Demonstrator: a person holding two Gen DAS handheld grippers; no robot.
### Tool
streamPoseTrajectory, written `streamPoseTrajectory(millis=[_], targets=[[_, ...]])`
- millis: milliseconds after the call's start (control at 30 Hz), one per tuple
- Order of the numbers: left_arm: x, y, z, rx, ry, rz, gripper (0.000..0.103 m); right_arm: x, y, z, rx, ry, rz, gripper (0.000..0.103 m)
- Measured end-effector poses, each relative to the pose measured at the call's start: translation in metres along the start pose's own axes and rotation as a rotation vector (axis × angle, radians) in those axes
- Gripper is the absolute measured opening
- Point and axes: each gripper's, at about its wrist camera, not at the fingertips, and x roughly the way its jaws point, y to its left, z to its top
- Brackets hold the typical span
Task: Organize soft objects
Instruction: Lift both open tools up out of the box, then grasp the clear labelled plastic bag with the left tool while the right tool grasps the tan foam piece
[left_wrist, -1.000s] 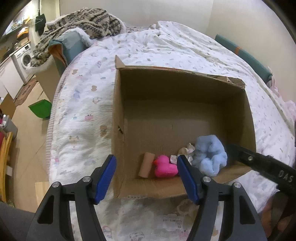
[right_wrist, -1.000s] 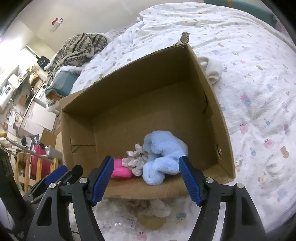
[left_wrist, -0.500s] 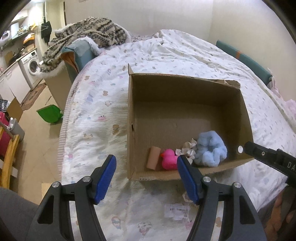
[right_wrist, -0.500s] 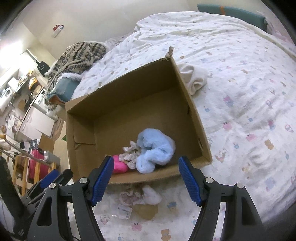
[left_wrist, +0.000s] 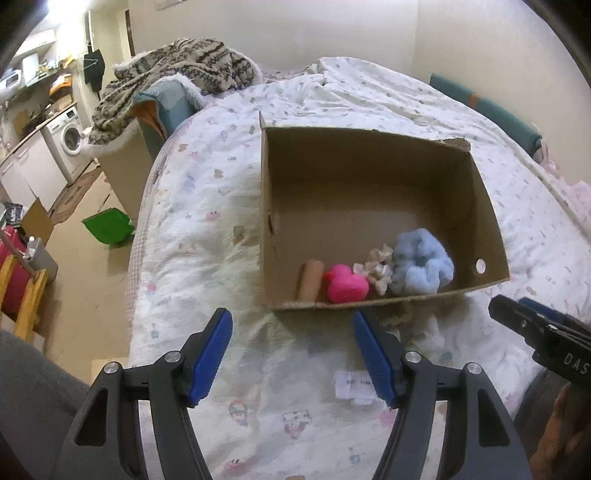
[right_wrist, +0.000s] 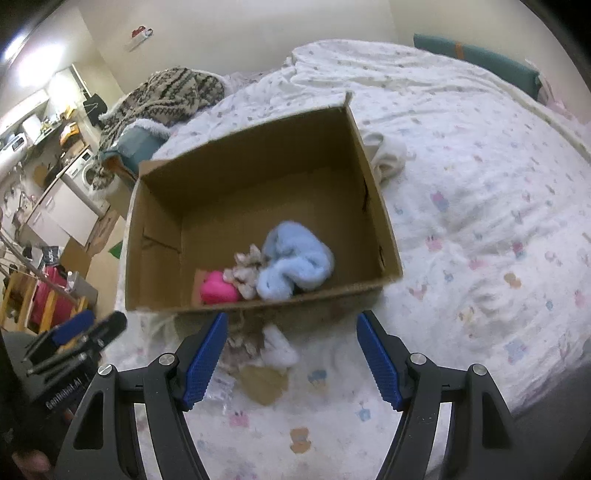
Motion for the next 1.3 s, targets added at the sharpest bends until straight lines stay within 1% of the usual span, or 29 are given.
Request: streamPoseTrajectory(millis=[67,200,333,400,500,567,633,733,833,900,1000,1067,1133,1167,1200,1300], targets=[[0.002,0.004,-0.004,-0.024,0.022,-0.015,0.065,0.0,-0.007,-0.003,0.043,0.013,0.019,0.076],[0.013,0.014,-0.013,-0.094,0.1,-0.057,0.065,-0.001,-0.017,-0.007,0.078,0.016,0.016,0.076],[0.029,0.025,-0.022,-0.165,0.193,-0.067,0.065,0.008,-0.028,-0.013,0.157,0.069,0.05,0.076],[0.037,0.028,-0.026,-0.193,0.232,-0.079,0.065,0.013,-0.031,-0.015,0.179,0.086,0.052,0.076],[0.049,0.025,-0.031,-0.219,0.285,-0.129,0.065,0.017,-0.033,-0.016,0.194,0.1,0.055,0.076],[0.059,0.014,-0.035,-0.202,0.323,-0.161,0.065,0.02,-0.034,-0.016,0.206,0.109,0.063,0.076],[0.069,-0.003,-0.04,-0.156,0.359,-0.177,0.065,0.023,-0.034,-0.016,0.211,0.121,0.066,0.076],[0.082,-0.026,-0.045,-0.085,0.387,-0.192,0.065,0.028,-0.034,-0.016,0.214,0.137,0.073,0.076],[0.092,-0.042,-0.049,-0.035,0.403,-0.193,0.065,0.031,-0.033,-0.016,0.213,0.146,0.075,0.076],[0.099,-0.049,-0.052,-0.024,0.416,-0.191,0.065,0.032,-0.033,-0.016,0.212,0.15,0.076,0.076],[0.103,-0.054,-0.052,-0.012,0.415,-0.192,0.064,0.035,-0.035,-0.017,0.216,0.164,0.079,0.076],[0.103,-0.056,-0.052,-0.006,0.408,-0.195,0.053,0.038,-0.035,-0.017,0.218,0.176,0.078,0.076],[0.103,-0.057,-0.053,-0.005,0.412,-0.199,0.034,0.041,-0.034,-0.017,0.215,0.187,0.077,0.076],[0.103,-0.057,-0.053,-0.008,0.415,-0.21,0.028,0.042,-0.034,-0.018,0.212,0.193,0.078,0.076],[0.102,-0.056,-0.053,-0.009,0.417,-0.217,0.024,0.043,-0.034,-0.019,0.208,0.2,0.08,0.076],[0.099,-0.053,-0.052,-0.014,0.416,-0.217,0.022,0.049,-0.029,-0.021,0.184,0.226,0.084,0.076]])
